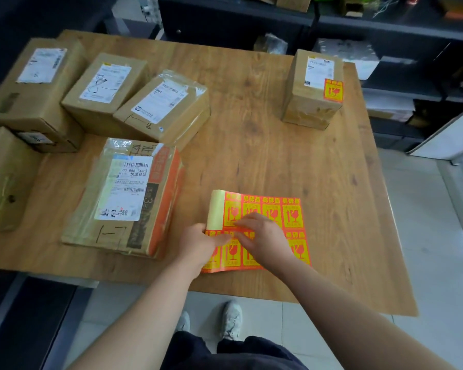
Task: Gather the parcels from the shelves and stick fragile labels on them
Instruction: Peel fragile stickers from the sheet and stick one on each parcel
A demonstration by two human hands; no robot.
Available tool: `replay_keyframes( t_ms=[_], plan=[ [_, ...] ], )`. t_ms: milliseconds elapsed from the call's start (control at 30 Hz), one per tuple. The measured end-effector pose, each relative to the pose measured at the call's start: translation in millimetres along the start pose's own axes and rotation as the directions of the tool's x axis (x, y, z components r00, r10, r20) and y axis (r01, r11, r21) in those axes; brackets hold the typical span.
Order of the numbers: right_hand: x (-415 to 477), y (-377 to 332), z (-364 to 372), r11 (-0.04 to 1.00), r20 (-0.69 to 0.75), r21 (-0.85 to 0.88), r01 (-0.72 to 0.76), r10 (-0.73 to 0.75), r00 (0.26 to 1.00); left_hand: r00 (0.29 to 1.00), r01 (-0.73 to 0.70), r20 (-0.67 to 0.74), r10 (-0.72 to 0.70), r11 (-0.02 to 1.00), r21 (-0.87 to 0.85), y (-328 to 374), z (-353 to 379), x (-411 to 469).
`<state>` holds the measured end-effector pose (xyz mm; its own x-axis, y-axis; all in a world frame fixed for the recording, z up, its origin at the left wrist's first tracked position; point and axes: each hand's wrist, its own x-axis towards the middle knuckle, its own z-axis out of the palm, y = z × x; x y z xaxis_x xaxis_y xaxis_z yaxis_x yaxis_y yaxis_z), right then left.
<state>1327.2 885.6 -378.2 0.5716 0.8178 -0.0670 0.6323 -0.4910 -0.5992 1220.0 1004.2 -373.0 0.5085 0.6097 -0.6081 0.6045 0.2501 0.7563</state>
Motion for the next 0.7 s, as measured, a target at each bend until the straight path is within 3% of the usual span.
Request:
replay_keyframes(
  t_ms=[167,333,700],
  plan=[
    [-5,-1,1,0.992,-0.101,0.117,0.040,-0.028,0.995,0.998,0.053,0.060,-0.036,0.950,-0.306,-1,6,-14],
    [-9,1,-4,0.993,-0.106,0.097,0.065,-0.055,0.993,0.998,-0.058,0.004,0.059,0.989,-0.135,-7,8,-18],
    [-13,2,-15,0.986,-0.042,0.162,0.041,-0.035,0.999,0.987,-0.145,0.054,0.154,0.979,-0.146,-4,16,-24]
  ],
)
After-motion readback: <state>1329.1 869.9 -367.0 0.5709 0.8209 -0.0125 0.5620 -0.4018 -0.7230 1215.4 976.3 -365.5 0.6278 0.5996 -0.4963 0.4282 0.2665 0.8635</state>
